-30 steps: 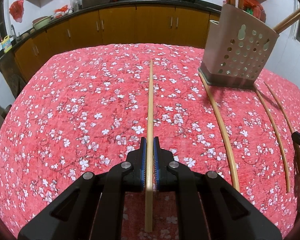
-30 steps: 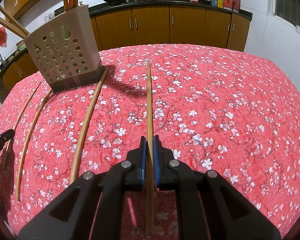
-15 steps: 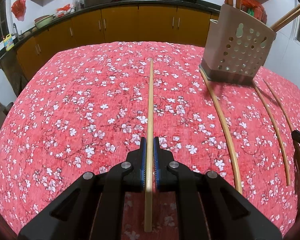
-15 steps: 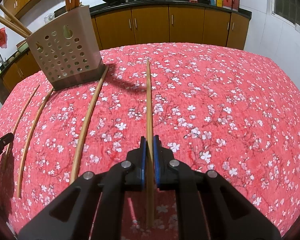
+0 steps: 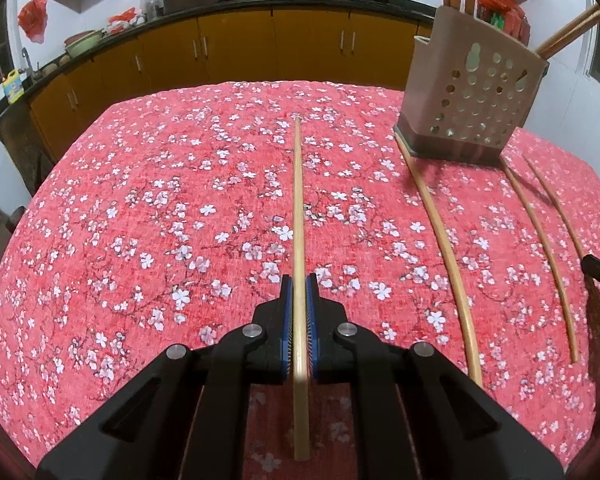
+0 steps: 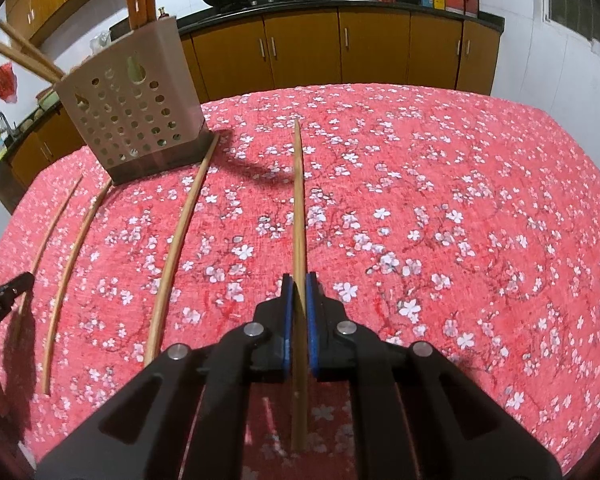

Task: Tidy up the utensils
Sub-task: 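Raise both held chopsticks upright and carry them over the perforated holder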

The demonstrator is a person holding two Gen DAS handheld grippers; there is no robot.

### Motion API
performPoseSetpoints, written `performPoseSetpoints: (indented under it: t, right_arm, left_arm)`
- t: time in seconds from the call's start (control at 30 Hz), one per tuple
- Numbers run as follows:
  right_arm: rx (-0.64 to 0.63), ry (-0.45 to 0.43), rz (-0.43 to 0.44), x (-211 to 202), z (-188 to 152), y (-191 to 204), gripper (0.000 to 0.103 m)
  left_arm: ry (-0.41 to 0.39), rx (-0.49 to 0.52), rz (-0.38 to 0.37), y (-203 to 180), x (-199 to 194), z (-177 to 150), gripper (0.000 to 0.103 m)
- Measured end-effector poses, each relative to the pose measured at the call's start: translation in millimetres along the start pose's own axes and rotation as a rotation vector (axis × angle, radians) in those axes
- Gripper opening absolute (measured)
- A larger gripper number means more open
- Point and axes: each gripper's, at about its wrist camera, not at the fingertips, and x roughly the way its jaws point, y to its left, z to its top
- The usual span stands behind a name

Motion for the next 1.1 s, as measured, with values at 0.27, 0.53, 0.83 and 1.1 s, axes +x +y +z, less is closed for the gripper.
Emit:
performPoseSetpoints:
  t: [0.27,0.53,0.83,1.1]
  right_arm:
    - [0.014,-0.079,0.012,-31,11,-4,0.008]
    - [0.03,-0.216,0.033,-72,33,-5,0.008]
    - [0.041,-0.337,0.04,-102,48,-5,0.008]
    - [0.028,-0.388,0.056,-116,57,0,0.008]
  left_arm:
    - [-0.073,-0.005,-0.017,9,-34,17,0.007]
    - [-0.204,-0.018,-0.041,13,-78,44,0.007]
    - [-0.356,-0.052,-0.096,12,-120,62,0.007]
    - [-0.406,-0.055,-0.13,10,-135,70,0.007]
